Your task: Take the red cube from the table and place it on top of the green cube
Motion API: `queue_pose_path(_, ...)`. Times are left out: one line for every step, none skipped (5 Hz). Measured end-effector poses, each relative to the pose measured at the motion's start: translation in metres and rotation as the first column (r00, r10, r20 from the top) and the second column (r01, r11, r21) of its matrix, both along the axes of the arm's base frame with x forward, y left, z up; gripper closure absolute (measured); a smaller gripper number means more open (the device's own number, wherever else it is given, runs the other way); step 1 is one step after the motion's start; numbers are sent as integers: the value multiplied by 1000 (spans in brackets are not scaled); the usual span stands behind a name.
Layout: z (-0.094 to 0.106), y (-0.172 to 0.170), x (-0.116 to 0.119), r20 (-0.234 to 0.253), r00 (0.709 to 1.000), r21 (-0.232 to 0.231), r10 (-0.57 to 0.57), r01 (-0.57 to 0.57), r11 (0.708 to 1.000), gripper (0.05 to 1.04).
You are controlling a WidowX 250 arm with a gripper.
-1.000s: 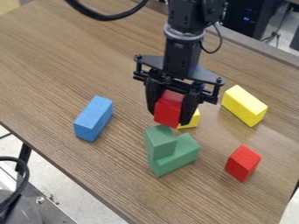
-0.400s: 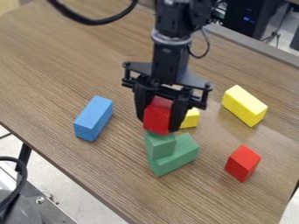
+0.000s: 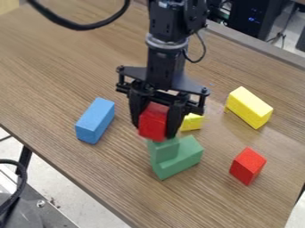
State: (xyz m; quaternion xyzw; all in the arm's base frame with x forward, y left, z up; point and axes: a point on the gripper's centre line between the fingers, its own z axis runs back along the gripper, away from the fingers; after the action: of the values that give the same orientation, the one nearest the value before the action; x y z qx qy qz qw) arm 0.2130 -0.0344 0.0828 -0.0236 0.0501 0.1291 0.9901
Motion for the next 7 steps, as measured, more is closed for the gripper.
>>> queue_pose_path(-2, -1, 0, 8, 1000, 10, -6, 6, 1000, 491)
queue_pose_path(-1, -7, -1, 19, 999, 15, -32, 32, 999, 491)
queue_pose_path(-1, -11, 0, 29, 999, 27, -43, 43, 999, 491)
queue_pose_path(-2, -12, 0, 27, 999, 32, -38, 37, 999, 426)
queue_pose_path(-1, -15, 1, 30, 999, -23, 14, -13, 1000, 158)
queue_pose_path(3, -7, 0, 51, 996, -44, 73, -71, 997, 82)
queue_pose_path(19, -4, -4, 89, 991, -41, 96, -93, 995, 85)
